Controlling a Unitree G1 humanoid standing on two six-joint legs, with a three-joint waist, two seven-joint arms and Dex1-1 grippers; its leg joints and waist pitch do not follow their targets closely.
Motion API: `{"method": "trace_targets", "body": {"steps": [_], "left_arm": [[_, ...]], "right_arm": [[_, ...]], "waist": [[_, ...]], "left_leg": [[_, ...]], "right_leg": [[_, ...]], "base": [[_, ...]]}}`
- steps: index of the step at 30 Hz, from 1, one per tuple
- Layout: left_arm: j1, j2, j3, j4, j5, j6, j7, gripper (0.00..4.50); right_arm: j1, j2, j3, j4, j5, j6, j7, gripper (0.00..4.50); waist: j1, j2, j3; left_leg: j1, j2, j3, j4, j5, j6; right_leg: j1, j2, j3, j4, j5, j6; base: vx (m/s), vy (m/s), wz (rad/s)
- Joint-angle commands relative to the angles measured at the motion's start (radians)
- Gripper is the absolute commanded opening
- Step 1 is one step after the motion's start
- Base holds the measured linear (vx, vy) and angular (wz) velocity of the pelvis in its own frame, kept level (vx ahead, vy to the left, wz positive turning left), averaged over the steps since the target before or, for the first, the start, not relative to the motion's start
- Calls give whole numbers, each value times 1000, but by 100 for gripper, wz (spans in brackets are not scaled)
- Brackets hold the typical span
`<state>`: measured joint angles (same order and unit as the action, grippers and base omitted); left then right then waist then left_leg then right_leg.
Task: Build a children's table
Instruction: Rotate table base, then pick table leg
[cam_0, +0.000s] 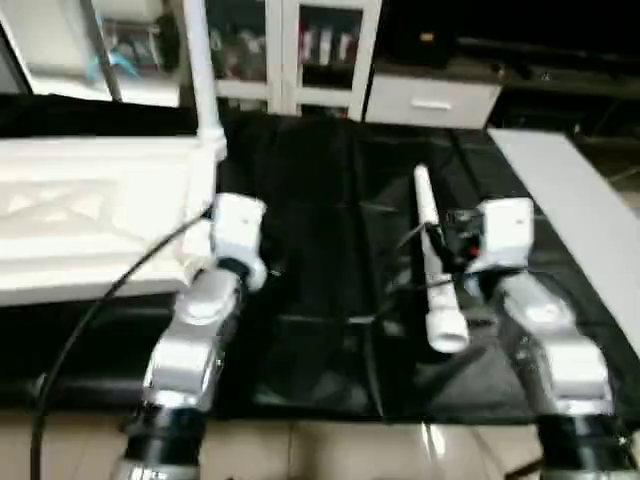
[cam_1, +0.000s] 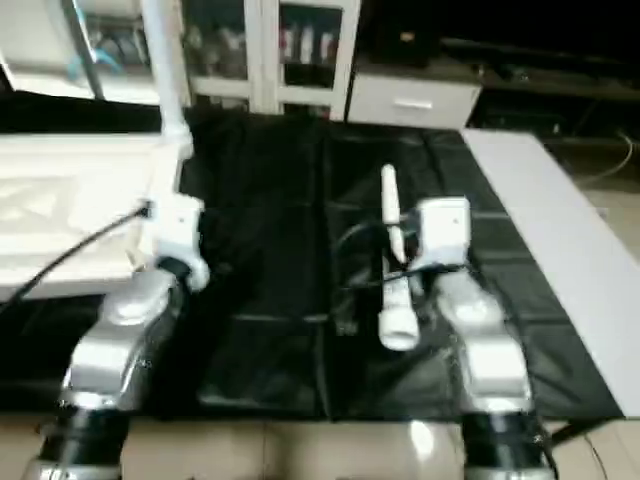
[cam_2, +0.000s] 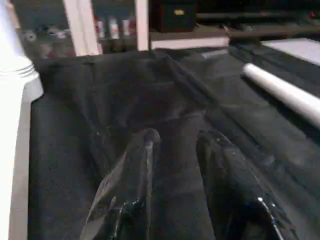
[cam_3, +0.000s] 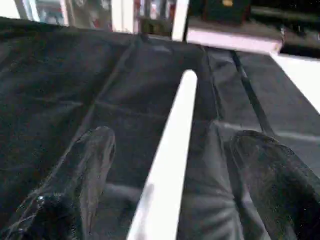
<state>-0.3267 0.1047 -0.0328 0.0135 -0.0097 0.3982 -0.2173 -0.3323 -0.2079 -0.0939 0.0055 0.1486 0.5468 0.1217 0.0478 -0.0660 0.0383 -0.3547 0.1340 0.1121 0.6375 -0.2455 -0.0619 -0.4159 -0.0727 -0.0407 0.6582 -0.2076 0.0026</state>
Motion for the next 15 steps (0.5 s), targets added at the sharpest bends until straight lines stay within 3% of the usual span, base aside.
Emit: {"method": "trace_targets", "body": {"steps": [1,2,3,4,6,7,10,11,14,15], "left_arm": [[1,23,-10,-27,-20,14,-65,158],[1,24,-10,-28,-21,14,-67,158],[4,32,-15,-35,-30,17,-91,161],[9,67,-43,-56,-45,21,-167,161],[18,121,-84,-94,-77,34,-276,162],[28,182,-126,-141,-119,68,-391,162],[37,273,-175,-212,-182,122,-541,162],[34,310,-185,-243,-214,151,-593,162],[21,345,-190,-273,-251,187,-648,162],[3,357,-197,-291,-273,207,-682,162]], "right_arm": [[-37,-8,-16,38,13,83,-12,404],[-38,-9,-17,40,13,84,-11,404],[-50,-12,-21,57,21,101,-8,422],[-83,-21,-29,99,23,151,-16,422],[-126,-28,-39,153,20,205,-30,432],[-169,-43,-28,208,4,246,-27,432],[-227,-56,-24,282,2,298,-13,432],[-251,-57,-29,317,12,320,-1,432],[-285,-63,-27,375,20,358,15,432],[-304,-59,-29,427,42,379,44,432]], "waist": [[4,17,-57],[-2,19,-53],[-5,22,-42],[-10,22,-33],[-12,19,-35],[-12,11,-34],[-15,15,-31],[-13,15,-30],[-16,16,-34],[-15,12,-34]], "left_leg": [[-6,51,-1,-73,86,67],[-2,59,-3,-81,33,58],[4,70,3,-90,-95,27],[13,75,7,-99,-217,-3],[19,73,10,-99,-278,-34],[16,71,9,-100,-267,-38],[4,72,17,-101,-250,-48],[9,71,22,-99,-247,-51],[0,73,26,-100,-208,-59],[0,74,30,-98,-192,-59]], "right_leg": [[84,-58,41,-77,126,-184],[82,-57,37,-82,39,-199],[72,-55,36,-98,-128,-205],[63,-55,34,-115,-290,-188],[52,-56,37,-124,-384,-153],[50,-57,39,-119,-392,-146],[49,-59,39,-120,-407,-138],[41,-57,40,-122,-416,-130],[49,-56,38,-114,-382,-137],[48,-55,39,-117,-363,-138]], "base": [[-76,-21,-5],[-84,-7,0],[-84,-7,0],[-87,4,4],[-72,-2,7],[-63,-11,7],[-37,-9,1],[0,0,0],[0,0,0],[0,0,0]]}}
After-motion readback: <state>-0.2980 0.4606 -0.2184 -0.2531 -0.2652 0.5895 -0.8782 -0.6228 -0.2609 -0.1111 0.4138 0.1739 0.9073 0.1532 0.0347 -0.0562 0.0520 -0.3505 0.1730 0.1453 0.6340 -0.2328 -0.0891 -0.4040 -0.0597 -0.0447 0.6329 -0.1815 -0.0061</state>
